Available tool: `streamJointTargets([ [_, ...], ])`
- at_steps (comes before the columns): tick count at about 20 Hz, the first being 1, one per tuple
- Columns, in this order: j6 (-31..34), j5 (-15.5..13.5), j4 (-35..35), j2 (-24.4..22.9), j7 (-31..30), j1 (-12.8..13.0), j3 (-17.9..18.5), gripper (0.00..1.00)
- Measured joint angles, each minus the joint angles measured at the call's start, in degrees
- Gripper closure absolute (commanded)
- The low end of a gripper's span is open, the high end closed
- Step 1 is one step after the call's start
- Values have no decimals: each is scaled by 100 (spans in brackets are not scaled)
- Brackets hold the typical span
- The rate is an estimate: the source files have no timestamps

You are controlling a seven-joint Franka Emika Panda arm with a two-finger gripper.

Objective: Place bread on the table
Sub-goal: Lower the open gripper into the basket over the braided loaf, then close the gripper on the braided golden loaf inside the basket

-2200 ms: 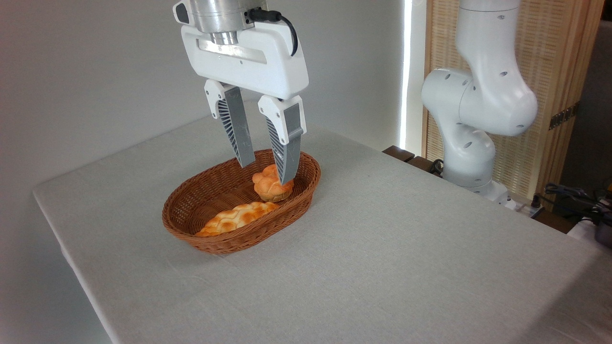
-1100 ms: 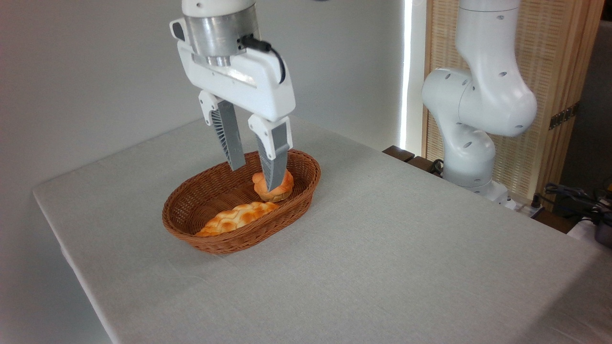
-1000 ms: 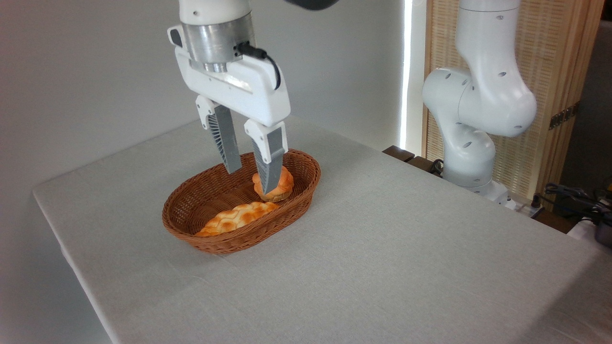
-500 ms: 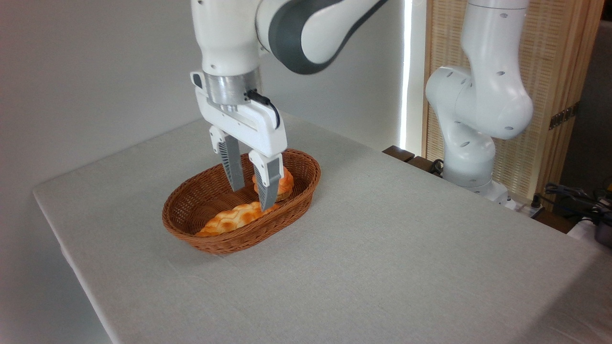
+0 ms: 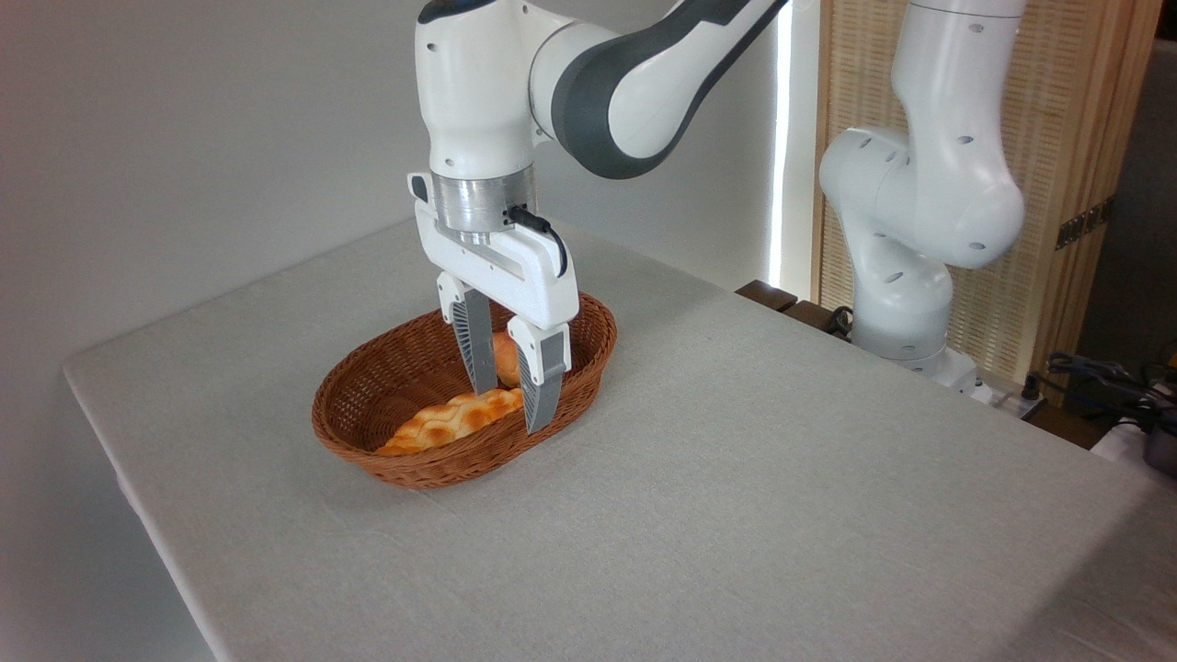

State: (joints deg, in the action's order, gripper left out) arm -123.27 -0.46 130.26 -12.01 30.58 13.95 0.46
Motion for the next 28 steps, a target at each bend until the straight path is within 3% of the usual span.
streamJointTargets([
  [7, -107, 53, -172, -187, -4, -54, 109, 0],
  [10, -107, -250, -277, -232, -14, -71, 152, 0],
  [12, -106, -483, -249, -164, -14, 59, 121, 0],
  [15, -153, -580, -228, 63, -178, 337, 74, 0],
  [19, -303, -732, -225, 210, -268, 392, 74, 0],
  [22, -315, -729, -152, 243, -265, 446, 73, 0],
  [25, -620, -245, 69, 301, -257, 627, 68, 0],
  [28, -722, -32, 143, 317, -257, 699, 68, 0],
])
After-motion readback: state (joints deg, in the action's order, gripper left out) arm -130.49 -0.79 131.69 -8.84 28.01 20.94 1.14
